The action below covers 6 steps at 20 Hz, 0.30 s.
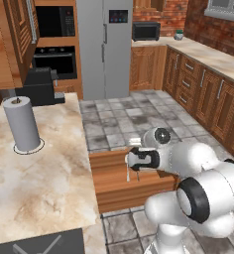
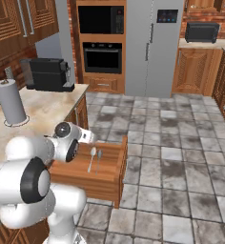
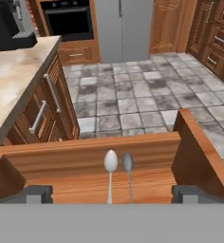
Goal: Organize the utensils by type. Pick up the wooden spoons from the counter and place them in the open cabinet. Then pick up the metallic utensils from the counter and place them in the open drawer.
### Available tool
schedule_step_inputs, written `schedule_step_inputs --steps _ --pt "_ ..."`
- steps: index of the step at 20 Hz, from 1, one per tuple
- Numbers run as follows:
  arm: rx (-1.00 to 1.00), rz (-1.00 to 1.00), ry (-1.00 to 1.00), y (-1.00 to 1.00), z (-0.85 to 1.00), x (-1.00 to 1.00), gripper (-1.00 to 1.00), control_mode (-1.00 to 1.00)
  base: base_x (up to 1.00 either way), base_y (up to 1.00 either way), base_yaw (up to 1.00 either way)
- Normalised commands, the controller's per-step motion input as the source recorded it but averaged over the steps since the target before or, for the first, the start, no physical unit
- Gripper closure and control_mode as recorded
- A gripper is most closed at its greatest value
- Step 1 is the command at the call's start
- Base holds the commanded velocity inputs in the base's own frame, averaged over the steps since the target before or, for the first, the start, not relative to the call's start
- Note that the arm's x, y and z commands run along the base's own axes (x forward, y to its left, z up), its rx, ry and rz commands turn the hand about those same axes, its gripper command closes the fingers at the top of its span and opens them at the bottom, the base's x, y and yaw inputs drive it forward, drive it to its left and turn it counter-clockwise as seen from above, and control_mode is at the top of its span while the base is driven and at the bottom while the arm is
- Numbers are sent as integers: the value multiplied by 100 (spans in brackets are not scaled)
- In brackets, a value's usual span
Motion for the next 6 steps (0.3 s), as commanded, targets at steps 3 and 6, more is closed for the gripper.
schedule_step_inputs --steps 3,6 --pt "-1 0 0 0 100 -37 -100 -100 0 0 0" --pt "-3 0 0 0 100 -39 -100 -100 0 0 0"
